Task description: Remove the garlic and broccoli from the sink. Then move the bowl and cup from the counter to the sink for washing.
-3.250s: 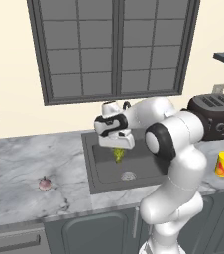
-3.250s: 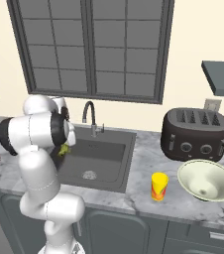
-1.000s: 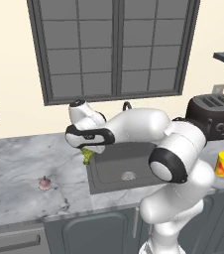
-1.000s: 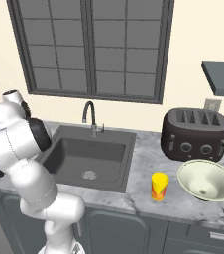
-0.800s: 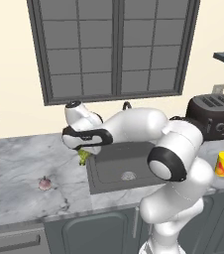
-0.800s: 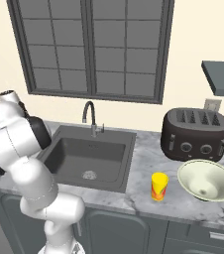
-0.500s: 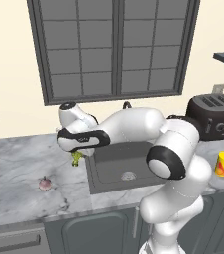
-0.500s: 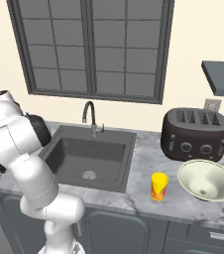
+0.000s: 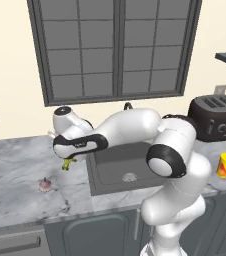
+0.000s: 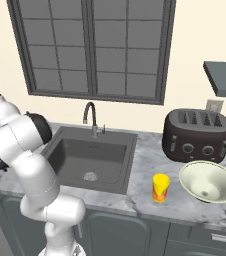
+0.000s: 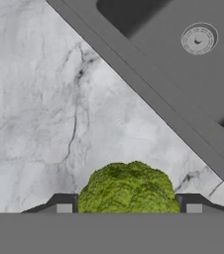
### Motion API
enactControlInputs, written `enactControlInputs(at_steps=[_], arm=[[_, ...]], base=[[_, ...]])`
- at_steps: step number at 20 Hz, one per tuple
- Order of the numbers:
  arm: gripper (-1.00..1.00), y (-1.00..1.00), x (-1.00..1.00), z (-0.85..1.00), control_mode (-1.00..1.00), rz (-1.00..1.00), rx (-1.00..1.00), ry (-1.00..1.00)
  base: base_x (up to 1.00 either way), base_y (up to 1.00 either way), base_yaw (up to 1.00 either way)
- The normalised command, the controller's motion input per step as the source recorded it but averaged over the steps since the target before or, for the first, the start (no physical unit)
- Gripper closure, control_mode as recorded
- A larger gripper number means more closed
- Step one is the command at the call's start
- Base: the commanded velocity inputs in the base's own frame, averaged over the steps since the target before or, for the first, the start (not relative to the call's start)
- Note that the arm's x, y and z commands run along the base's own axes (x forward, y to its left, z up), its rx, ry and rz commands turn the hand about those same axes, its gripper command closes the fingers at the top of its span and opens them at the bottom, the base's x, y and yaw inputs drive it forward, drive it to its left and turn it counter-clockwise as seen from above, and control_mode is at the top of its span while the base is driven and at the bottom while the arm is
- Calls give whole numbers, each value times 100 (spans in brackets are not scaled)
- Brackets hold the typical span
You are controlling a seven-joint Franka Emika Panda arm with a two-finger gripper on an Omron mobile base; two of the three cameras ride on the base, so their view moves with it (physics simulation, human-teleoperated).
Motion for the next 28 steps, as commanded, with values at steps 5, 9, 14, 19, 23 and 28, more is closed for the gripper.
enactControlInputs(at_steps=[5, 9, 14, 19, 23, 28], arm=[[100, 34, 0, -6, -100, -1, 6, 0], [100, 29, 0, -11, -100, -4, 4, 0], [100, 26, 0, -13, -100, -5, 1, 0], [100, 22, 0, -11, -100, -9, 0, 0], [100, 13, 3, -10, -100, -11, 0, 0], [100, 7, 5, -10, -100, -11, 0, 0]], base=[[0, 0, 0], [0, 0, 0], [0, 0, 0], [0, 0, 0], [0, 0, 0], [0, 0, 0]])
